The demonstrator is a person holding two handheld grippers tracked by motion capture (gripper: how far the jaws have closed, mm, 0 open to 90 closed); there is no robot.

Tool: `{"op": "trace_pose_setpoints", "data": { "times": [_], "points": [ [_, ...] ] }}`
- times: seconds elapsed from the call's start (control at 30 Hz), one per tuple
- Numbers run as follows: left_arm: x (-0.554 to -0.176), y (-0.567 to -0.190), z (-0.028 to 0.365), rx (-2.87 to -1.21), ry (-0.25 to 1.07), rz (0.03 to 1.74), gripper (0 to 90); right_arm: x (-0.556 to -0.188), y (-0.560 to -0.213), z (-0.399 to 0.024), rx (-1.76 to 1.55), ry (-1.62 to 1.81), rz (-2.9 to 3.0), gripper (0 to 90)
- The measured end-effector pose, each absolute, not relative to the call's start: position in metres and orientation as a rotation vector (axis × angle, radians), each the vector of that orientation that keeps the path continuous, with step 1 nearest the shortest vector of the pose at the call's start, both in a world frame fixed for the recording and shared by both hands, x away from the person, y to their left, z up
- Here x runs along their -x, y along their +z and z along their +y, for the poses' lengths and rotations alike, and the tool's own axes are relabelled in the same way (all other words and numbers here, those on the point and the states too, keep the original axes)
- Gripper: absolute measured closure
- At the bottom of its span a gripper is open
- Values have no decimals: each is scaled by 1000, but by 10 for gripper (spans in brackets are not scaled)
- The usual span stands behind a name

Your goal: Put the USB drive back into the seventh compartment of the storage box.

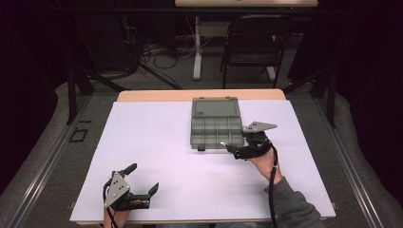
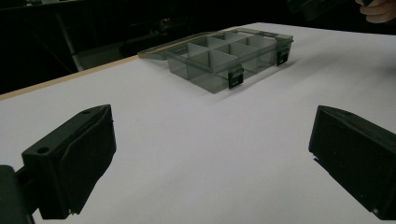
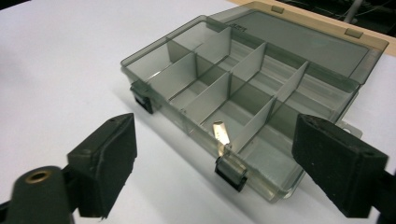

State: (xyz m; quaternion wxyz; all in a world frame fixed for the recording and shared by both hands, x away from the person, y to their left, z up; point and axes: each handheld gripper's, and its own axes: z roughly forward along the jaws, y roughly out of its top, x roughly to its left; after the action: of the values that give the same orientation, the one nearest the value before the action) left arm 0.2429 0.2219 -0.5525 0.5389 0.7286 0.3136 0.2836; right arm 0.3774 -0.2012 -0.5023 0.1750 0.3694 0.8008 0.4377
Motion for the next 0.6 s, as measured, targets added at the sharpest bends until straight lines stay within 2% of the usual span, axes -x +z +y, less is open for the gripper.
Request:
{"op": "trace_pose_setpoints", "data": {
  "times": [0.1,0.6],
  "points": [
    [-243,-553,222,-1734,673,746,7,-370,-502,-202,-1024,1241,2290,91],
    [-243,-553,222,-1735,673,744,7,-340,-502,-210,-935,1269,2327,19]
  ]
}}
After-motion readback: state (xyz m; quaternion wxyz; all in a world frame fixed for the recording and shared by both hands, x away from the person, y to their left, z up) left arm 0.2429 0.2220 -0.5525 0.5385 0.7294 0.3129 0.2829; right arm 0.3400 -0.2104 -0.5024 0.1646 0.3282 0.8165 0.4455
